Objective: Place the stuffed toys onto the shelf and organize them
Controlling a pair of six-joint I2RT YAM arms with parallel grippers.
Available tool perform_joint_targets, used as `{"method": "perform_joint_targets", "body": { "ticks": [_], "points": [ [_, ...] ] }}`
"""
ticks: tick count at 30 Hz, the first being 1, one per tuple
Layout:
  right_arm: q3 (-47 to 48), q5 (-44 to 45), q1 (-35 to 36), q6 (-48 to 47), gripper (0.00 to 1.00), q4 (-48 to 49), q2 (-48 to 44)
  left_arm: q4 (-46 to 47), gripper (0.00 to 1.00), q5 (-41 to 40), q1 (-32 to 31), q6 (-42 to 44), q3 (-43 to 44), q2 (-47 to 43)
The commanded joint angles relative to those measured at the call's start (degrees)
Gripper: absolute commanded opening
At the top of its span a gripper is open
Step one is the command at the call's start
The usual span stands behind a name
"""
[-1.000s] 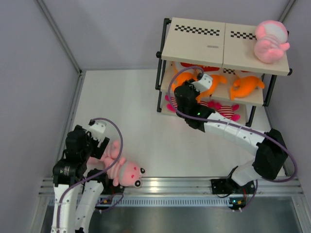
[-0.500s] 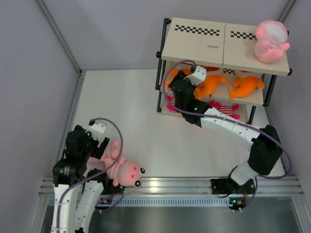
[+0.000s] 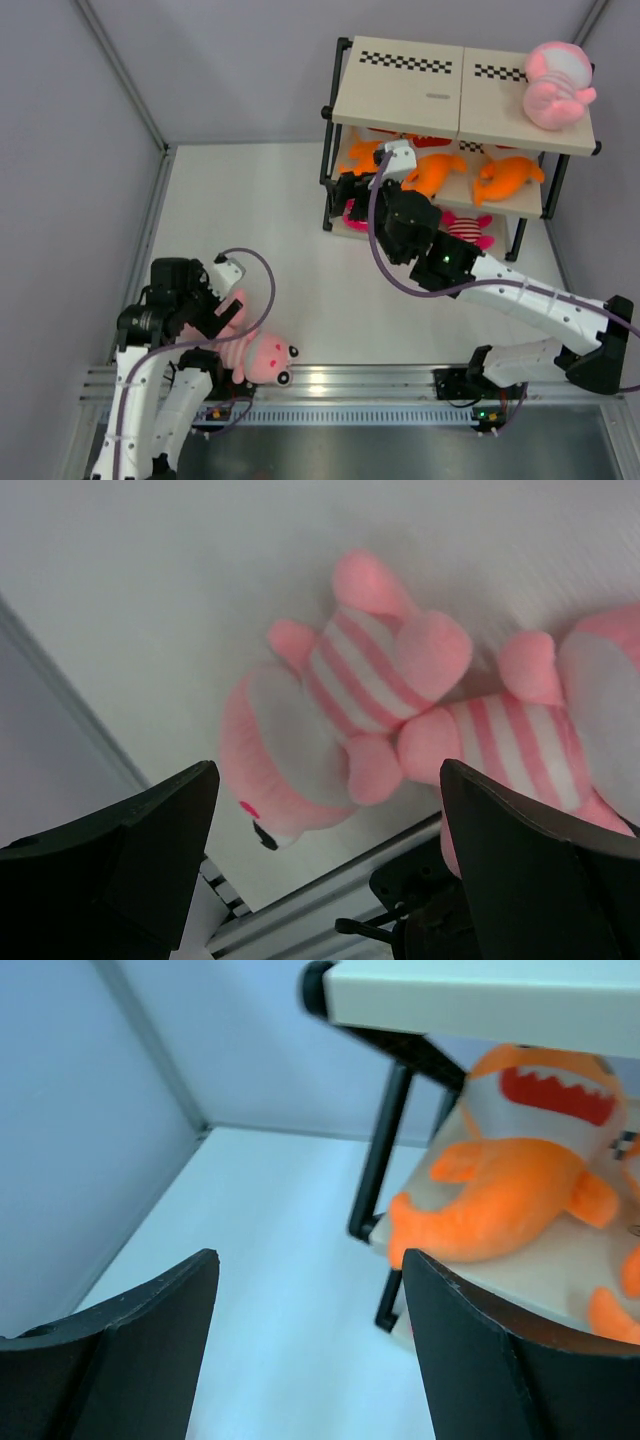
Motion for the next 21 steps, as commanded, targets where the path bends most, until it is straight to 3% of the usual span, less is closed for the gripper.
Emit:
{"method": "perform_joint_targets", "body": {
  "ticks": [1, 5, 11, 16, 21],
  "points": [
    [-2.8, -18.8, 1.3, -4.1, 0.75, -2.0, -3.0, -3.7, 0.99, 8.5, 0.3, 7.5, 1.3, 9.2],
    [-6.3, -27.4, 3.4, -5.4, 0.76, -4.3, -2.6, -3.6, 0.99, 12.8, -0.6, 12.7, 0.6, 19.1],
    [-7.9, -28.5, 6.2, -5.8, 0.77, -5.9, -0.3, -2.2, 0.99, 13.9, -9.1, 13.5, 0.1, 28.2],
    [-10.1, -29.1, 6.5, -5.5, 0.77, -3.2, -1.1, 8.0, 0.97, 4.0, -10.0, 6.0, -1.4, 31.0],
    [-11.4, -28.8, 6.5, -5.7, 0.77, -3.1, -2.3, 12.4, 0.91, 1.6, -10.0, 3.8, -4.5, 33.9]
  ]
}}
